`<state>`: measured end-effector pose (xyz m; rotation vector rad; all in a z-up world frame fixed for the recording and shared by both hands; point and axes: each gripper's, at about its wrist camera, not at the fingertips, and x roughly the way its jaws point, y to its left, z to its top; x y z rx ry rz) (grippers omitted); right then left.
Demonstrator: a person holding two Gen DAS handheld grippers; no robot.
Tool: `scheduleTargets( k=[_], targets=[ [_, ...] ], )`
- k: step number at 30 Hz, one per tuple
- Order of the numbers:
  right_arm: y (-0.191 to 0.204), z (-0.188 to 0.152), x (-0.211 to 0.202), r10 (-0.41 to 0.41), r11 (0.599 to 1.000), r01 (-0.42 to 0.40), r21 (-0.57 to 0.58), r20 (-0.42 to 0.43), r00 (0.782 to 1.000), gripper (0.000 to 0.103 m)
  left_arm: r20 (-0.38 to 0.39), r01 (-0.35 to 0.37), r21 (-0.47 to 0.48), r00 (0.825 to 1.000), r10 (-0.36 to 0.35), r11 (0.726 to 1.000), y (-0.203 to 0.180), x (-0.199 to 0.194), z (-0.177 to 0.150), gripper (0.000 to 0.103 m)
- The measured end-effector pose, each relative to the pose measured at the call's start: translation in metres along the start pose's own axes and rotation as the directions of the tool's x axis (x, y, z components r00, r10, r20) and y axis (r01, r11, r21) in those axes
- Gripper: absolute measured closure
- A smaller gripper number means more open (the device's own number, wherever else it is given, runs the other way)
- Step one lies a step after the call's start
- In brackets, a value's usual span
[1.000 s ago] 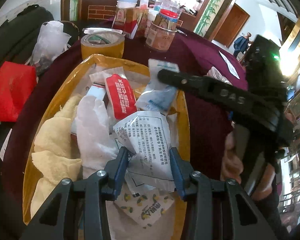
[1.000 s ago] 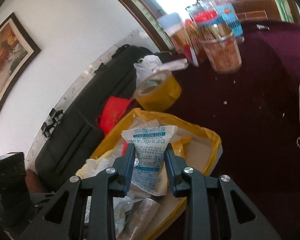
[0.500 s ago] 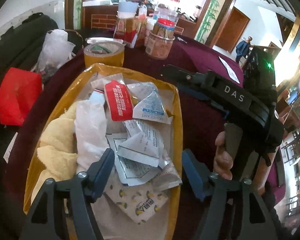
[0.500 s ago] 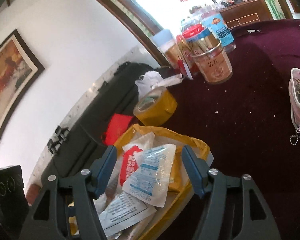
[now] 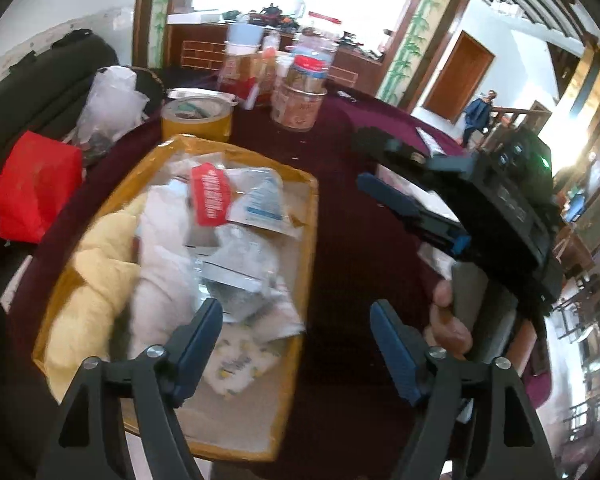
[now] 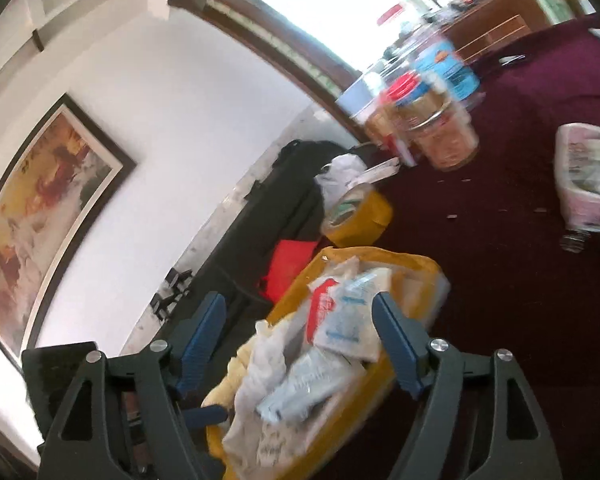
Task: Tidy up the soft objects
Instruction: 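Place both held sachets into the tray and open both tools, then grasp the white face mask packets with the right tool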
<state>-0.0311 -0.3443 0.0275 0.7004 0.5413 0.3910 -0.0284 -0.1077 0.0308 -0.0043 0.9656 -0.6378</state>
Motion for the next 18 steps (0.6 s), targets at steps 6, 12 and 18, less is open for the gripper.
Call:
scheduleTargets(
  k=[6, 12, 18],
  targets=[
    [-0.027, -0.011, -0.096, -0.178, 0.984, 0.177, 0.031, 0.054, 0.983, 0.028, -0.005, 0.098, 0.010, 0.995, -0.098, 0.995, -0.033, 0.006, -0.003, 0.022],
    [-0.065, -0.022, -0.180, -0.403, 0.914, 0.393, 0.097, 0.120, 0.907, 0.028, -0.045, 0.153, 0.043, 0.988, -0.151, 0.987, -0.065, 0.021, -0.010, 0.022],
    [-0.121, -0.011, -0.215, -0.537, 0.830, 0.494, 0.260, 0.129, 0.834, 0.028, -0.078, 0.172, 0.082, 0.983, -0.166, 0.982, -0.085, 0.027, -0.016, 0.022]
  ],
)
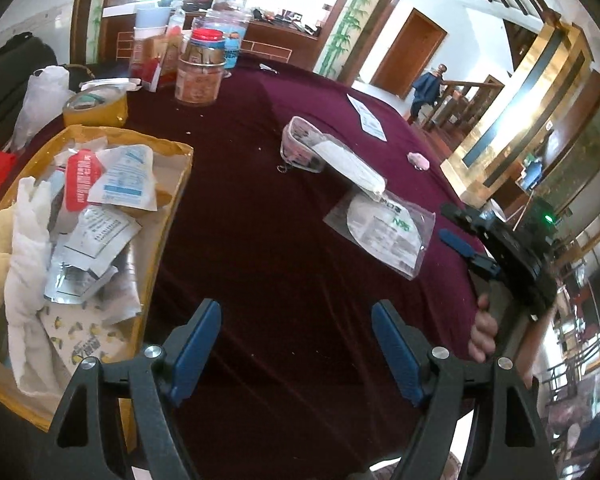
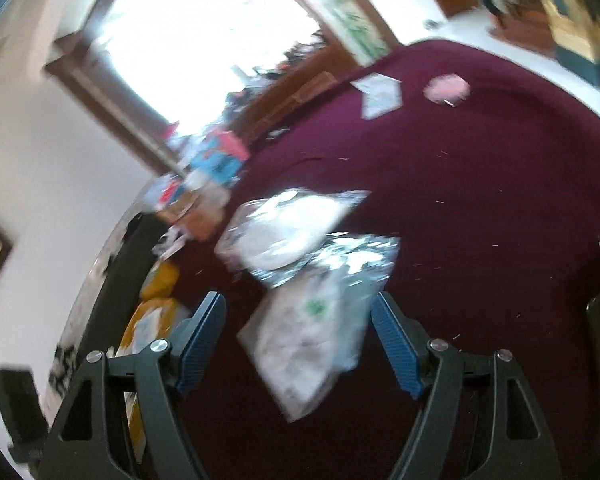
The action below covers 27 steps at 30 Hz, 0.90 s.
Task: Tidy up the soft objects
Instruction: 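Grasp the white face mask packets with the right tool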
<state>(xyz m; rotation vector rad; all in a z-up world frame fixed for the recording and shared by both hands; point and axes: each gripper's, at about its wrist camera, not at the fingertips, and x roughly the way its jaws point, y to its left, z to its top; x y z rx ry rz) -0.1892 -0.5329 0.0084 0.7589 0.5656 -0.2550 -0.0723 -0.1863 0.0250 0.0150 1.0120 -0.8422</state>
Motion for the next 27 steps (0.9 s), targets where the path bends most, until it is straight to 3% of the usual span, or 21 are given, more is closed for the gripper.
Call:
scheduleTargets(
  k=[4, 7, 9, 11, 14, 16, 18, 20, 21, 27],
  targets=[
    [-0.020, 0.003, 0.019, -0.054, 0.995, 0.054, 0.087, -0.005, 0.999, 0.029, -0.002, -0.004, -0.002, 1.000, 0.004, 1.000, 0.001, -0.001, -0.002, 0.022],
    [-0.015, -0.004, 0.027, -0.053, 0.995, 0.054, 0.089, -0.011, 0.999, 0.053, -0.007, -0.008, -0.011, 1.000, 0.008, 1.000, 0.004, 0.001, -0.003, 0.022],
    [-0.011, -0.008, 0.025, -0.022, 0.995, 0.022, 0.100, -0.005, 1.000, 0.057, -0.010, -0.008, -0.019, 1.000, 0.008, 1.000, 0.006, 0.002, -0.002, 0.022],
    [-0.004, -0.012, 0.018, 0.004, 0.995, -0.006, 0.102, 0.024, 1.000, 0.058, -0.010, -0.006, -0.026, 1.000, 0.005, 1.000, 0.007, 0.003, -0.002, 0.022],
    [0.011, -0.016, 0.019, 0.060, 0.996, -0.060, 0.060, 0.000, 0.998, 0.058, -0.017, -0.006, -0.020, 1.000, 0.005, 1.000, 0.007, 0.006, -0.002, 0.022],
    [0.019, -0.016, 0.026, 0.030, 0.999, -0.030, 0.018, -0.012, 0.999, 0.058, -0.023, -0.002, -0.018, 1.000, 0.001, 1.000, 0.006, 0.008, -0.004, 0.022],
    [0.020, -0.014, 0.035, 0.020, 1.000, -0.020, 0.009, -0.029, 0.999, 0.065, -0.030, -0.001, -0.017, 1.000, 0.000, 1.000, 0.004, 0.011, -0.004, 0.022],
    [0.018, -0.015, 0.041, 0.016, 1.000, -0.016, 0.013, -0.045, 0.999, 0.088, -0.036, 0.004, -0.010, 0.999, -0.004, 1.000, 0.001, 0.012, -0.005, 0.022],
    [0.016, -0.016, 0.042, 0.021, 0.999, -0.019, 0.027, -0.049, 0.999, 0.094, -0.036, 0.005, -0.006, 0.999, -0.005, 1.000, 0.001, 0.012, -0.006, 0.022],
    [0.022, -0.024, 0.038, 0.064, 0.998, -0.064, 0.002, -0.066, 0.996, 0.099, -0.044, -0.001, -0.018, 0.999, 0.000, 1.000, 0.005, 0.013, -0.006, 0.022]
  ],
)
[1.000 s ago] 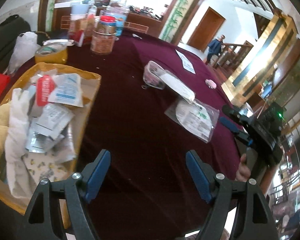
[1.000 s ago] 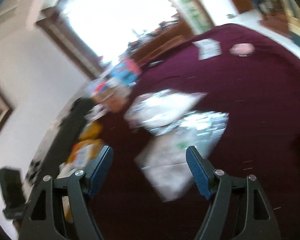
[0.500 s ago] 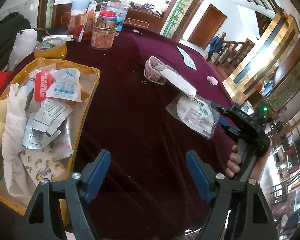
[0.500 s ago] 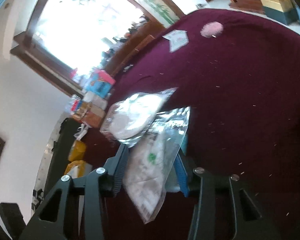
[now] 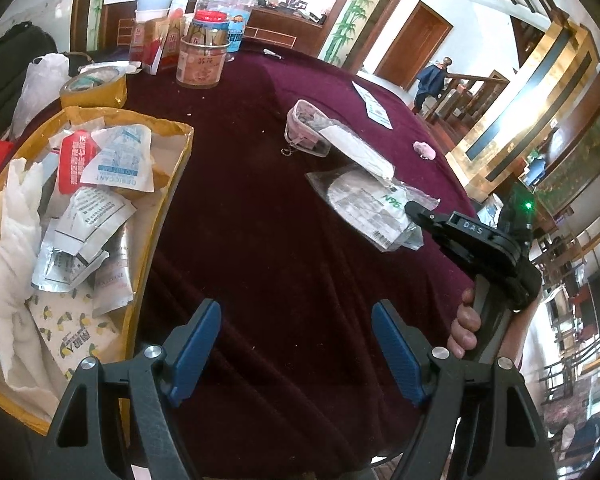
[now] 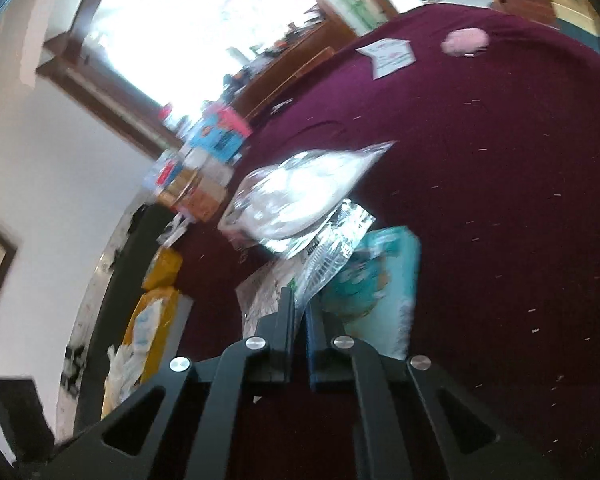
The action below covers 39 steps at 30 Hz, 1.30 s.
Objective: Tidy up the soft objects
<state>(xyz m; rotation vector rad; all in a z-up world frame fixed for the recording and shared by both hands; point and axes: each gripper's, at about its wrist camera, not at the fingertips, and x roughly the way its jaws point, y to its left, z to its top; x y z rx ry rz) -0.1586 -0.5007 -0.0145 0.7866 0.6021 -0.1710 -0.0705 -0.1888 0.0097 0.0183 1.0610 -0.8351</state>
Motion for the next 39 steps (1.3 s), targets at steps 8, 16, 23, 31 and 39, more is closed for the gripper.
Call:
scheduleTargets(
  k=[8, 16, 23, 31, 39],
  targets=[
    [0.051, -0.017, -0.024, 0.186, 0.978, -0.187, -0.094, -0.019, 0.982, 0.101, 0.009, 0.001, 0.006, 1.000, -0.002, 1.000, -0.003, -0.003, -0.001, 0.022],
    [0.049, -0.011, -0.058, 0.143, 0.984, -0.133, -0.116, 0.084, 0.986, 0.101, 0.002, 0.033, -0.037, 0.999, -0.033, 0.999, 0.008, -0.003, 0.006, 0.022],
    [0.042, 0.053, -0.047, 0.050, 0.990, -0.027, -0.141, 0.158, 0.986, 0.102, -0.019, 0.093, -0.103, 0.995, -0.096, 0.990, 0.012, 0.012, 0.031, 0.022],
    [0.007, 0.072, -0.011, 0.067, 0.993, -0.046, -0.105, 0.205, 0.976, 0.102, -0.068, 0.156, -0.228, 0.982, -0.175, 0.961, 0.002, 0.068, 0.089, 0.021],
    [0.011, 0.067, -0.016, -0.006, 0.987, 0.045, -0.155, 0.243, 0.970, 0.102, -0.113, 0.160, -0.301, 0.973, -0.201, 0.940, -0.017, 0.145, 0.142, 0.027]
  ],
)
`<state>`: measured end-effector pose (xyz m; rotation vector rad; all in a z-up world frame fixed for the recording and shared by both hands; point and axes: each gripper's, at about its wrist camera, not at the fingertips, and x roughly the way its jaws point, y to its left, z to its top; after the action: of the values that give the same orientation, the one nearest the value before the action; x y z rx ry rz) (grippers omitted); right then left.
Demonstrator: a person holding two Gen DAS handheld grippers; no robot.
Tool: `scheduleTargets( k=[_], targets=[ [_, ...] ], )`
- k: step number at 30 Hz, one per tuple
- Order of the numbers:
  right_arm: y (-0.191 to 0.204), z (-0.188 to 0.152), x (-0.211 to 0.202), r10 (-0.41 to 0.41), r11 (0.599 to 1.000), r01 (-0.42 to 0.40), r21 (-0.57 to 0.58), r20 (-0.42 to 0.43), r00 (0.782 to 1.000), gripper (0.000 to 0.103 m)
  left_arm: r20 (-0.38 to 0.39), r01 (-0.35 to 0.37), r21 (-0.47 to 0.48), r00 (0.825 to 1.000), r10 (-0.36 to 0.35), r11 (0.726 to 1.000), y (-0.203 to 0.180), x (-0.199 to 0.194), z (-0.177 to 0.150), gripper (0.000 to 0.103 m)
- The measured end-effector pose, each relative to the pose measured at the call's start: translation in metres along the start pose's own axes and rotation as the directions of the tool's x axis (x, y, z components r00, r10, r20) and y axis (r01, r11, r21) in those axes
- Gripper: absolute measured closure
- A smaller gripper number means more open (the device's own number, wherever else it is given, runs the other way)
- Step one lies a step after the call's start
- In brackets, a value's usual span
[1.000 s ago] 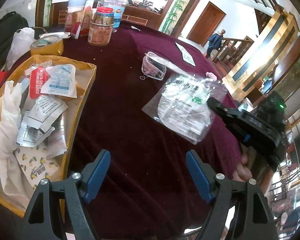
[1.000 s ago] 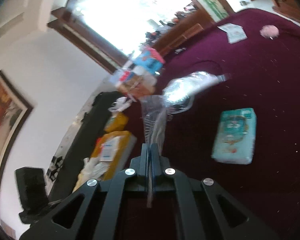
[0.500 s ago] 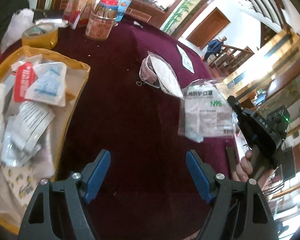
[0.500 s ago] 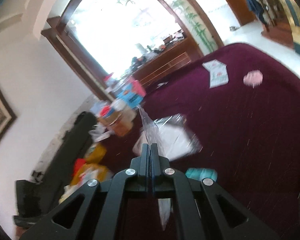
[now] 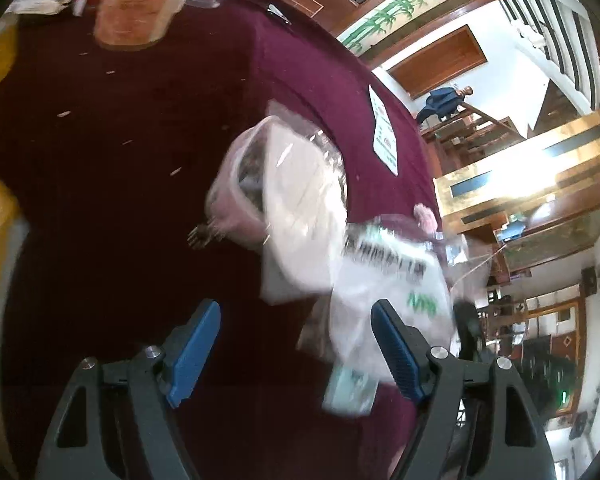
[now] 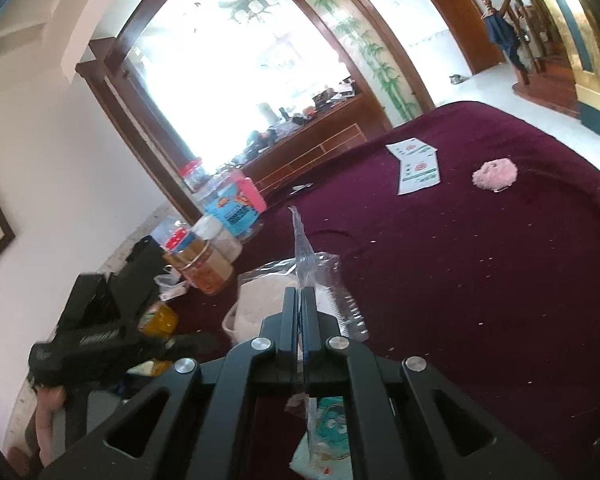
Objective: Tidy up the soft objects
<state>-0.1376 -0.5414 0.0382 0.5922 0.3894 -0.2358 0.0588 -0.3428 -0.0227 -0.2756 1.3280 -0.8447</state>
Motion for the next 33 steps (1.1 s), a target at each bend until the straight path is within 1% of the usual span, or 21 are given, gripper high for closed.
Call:
scheduleTargets(
  k=[2, 3, 4, 5, 6, 7, 9, 11, 14, 15, 18, 20, 22, 24, 25, 27, 28, 30, 33],
  targets=[
    [-0.004, 0.000, 0.003, -0.005, 1.000, 0.005, 0.021, -0.017, 1.000, 0.102, -0.008, -0.009, -0.021, 1.000, 0.009, 1.000, -0.004, 0.014, 0.009, 0.030],
    [-0.006, 0.000, 0.003, 0.001, 1.000, 0.000, 0.030, -0.018, 1.000, 0.102, -0.014, -0.011, -0.029, 1.000, 0.011, 1.000, -0.004, 0.020, 0.012, 0.042],
    [-0.007, 0.001, 0.003, 0.007, 0.999, -0.006, 0.037, -0.016, 1.000, 0.102, -0.014, -0.002, -0.033, 1.000, 0.002, 0.999, -0.007, 0.025, 0.014, 0.058],
    [-0.007, 0.001, 0.003, 0.009, 0.999, -0.008, 0.039, -0.014, 1.000, 0.102, -0.014, -0.006, -0.031, 1.000, 0.006, 0.999, -0.008, 0.029, 0.015, 0.065],
    [-0.007, 0.001, 0.002, 0.010, 0.999, -0.010, 0.039, -0.012, 1.000, 0.102, -0.020, -0.024, -0.026, 1.000, 0.023, 0.999, -0.008, 0.033, 0.015, 0.083],
    [-0.007, 0.000, 0.000, 0.010, 0.999, -0.010, 0.036, -0.008, 1.000, 0.102, -0.030, -0.042, -0.032, 0.999, 0.041, 0.999, -0.006, 0.038, 0.015, 0.096],
    [-0.006, 0.001, -0.003, 0.021, 0.999, -0.021, 0.038, 0.002, 1.000, 0.102, -0.046, -0.051, -0.059, 0.998, 0.048, 0.997, 0.003, 0.040, 0.015, 0.099],
    [-0.008, 0.001, -0.006, 0.056, 0.997, -0.056, 0.050, 0.015, 0.998, 0.102, -0.045, -0.040, -0.092, 0.998, 0.036, 0.995, 0.015, 0.033, 0.012, 0.100],
    [-0.008, 0.002, -0.011, 0.100, 0.993, -0.101, 0.061, 0.031, 0.995, 0.102, -0.033, -0.016, -0.101, 0.999, 0.013, 0.995, 0.030, 0.003, -0.003, 0.101],
    [-0.007, 0.002, -0.010, 0.118, 0.991, -0.120, 0.065, 0.028, 0.993, 0.102, -0.030, -0.010, -0.100, 1.000, 0.007, 0.995, 0.035, -0.007, -0.010, 0.101],
    [-0.004, 0.000, -0.004, 0.106, 0.993, -0.106, 0.060, 0.001, 0.994, 0.102, -0.032, 0.020, -0.118, 0.999, -0.024, 0.993, 0.056, -0.041, -0.037, 0.101],
    [-0.001, -0.001, -0.003, 0.115, 0.992, -0.115, 0.051, -0.006, 0.993, 0.102, -0.037, 0.022, -0.137, 0.999, -0.027, 0.990, 0.070, -0.058, -0.057, 0.101],
    [0.005, -0.002, -0.006, 0.134, 0.991, -0.134, 0.028, 0.007, 0.991, 0.102, -0.032, 0.063, -0.149, 0.997, -0.068, 0.987, 0.076, -0.073, -0.074, 0.101],
    [0.011, -0.002, -0.009, 0.160, 0.987, -0.160, -0.002, 0.017, 0.987, 0.102, 0.003, 0.077, -0.132, 0.997, -0.077, 0.988, 0.074, -0.092, -0.085, 0.102],
    [0.016, -0.003, -0.010, 0.167, 0.986, -0.166, -0.022, 0.018, 0.986, 0.102, 0.040, 0.092, -0.108, 0.995, -0.088, 0.990, 0.072, -0.110, -0.092, 0.102],
    [0.018, -0.004, -0.008, 0.176, 0.984, -0.175, -0.034, 0.011, 0.984, 0.102, 0.096, 0.097, -0.074, 0.991, -0.090, 0.993, 0.071, -0.137, -0.099, 0.102],
    [0.020, -0.006, -0.006, 0.180, 0.983, -0.180, -0.039, 0.002, 0.984, 0.102, 0.136, 0.098, -0.061, 0.987, -0.089, 0.993, 0.073, -0.156, -0.101, 0.103],
    [0.024, -0.008, -0.004, 0.184, 0.981, -0.184, -0.054, -0.009, 0.983, 0.102, 0.194, 0.102, -0.046, 0.977, -0.091, 0.994, 0.081, -0.187, -0.102, 0.103],
    [0.034, -0.013, -0.004, 0.197, 0.975, -0.198, -0.098, -0.017, 0.980, 0.102, 0.269, 0.110, -0.061, 0.959, -0.090, 0.992, 0.099, -0.224, -0.105, 0.103]
  ],
)
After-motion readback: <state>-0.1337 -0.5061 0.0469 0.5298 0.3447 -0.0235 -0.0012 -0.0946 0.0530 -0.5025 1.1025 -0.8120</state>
